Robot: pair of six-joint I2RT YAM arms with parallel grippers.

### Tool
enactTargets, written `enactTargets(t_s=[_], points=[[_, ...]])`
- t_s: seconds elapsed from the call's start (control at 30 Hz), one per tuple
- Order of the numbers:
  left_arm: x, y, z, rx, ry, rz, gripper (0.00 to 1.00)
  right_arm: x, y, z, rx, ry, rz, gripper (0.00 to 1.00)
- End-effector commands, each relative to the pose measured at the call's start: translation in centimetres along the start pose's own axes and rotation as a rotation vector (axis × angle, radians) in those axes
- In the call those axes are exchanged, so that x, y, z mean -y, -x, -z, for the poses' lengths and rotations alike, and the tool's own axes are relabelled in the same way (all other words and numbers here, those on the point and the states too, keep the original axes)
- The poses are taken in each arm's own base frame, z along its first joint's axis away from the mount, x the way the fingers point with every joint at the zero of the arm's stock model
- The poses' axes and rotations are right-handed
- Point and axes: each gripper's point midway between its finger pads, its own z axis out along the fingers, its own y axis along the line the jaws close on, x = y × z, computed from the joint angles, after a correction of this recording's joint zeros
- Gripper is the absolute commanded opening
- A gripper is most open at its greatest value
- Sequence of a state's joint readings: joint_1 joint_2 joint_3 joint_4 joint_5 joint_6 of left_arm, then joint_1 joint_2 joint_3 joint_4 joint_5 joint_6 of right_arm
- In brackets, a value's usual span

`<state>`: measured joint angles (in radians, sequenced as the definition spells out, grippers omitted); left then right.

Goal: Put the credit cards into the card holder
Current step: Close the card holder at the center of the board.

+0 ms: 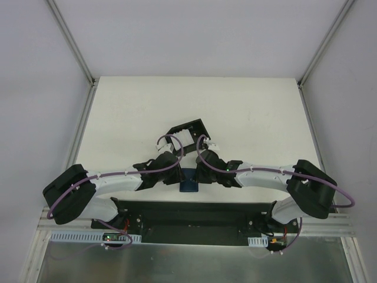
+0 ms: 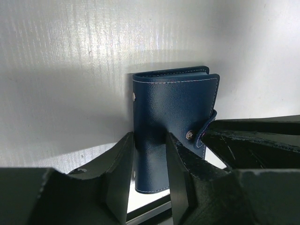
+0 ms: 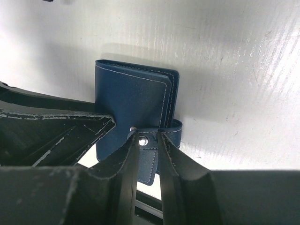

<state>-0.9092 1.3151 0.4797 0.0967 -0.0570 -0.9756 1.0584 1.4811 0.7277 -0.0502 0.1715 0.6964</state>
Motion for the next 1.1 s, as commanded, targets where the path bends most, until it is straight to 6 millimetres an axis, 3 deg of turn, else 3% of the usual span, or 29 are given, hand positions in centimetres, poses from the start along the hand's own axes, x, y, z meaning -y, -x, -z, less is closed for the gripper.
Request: enactTargets(t_s=[0.0,0.53,0.7,0.87,1.07], points=[[-3.7,-3.5,0.2,-0.135,0.115,-0.091,0.32,1.8,-0.6,0.1,0.001,-0.067,-0.001,0.25],[-3.8,-4.7,-0.5,-0.211,0.130,-0.099,0.31,-0.8,0.6,0.0,0.036,0.026,-0.006,0.23],[-3.8,-4.7,-0.5,-0.207,0.133,-0.098,0.31,-0.9,1.9,1.1,0.104,0.053,-0.007,0.23],[-3.2,-4.0,-0.2,-0.181,0.115,-0.100,0.35,0.8,2.4,2.7,0.134,0.001,-0.011,0.25],[-2.9,-3.5,-0.3,-0.174,0.121,-0.121,0.36,2.2,0.4,2.9,0.077,-0.017,-0.047,0.24]])
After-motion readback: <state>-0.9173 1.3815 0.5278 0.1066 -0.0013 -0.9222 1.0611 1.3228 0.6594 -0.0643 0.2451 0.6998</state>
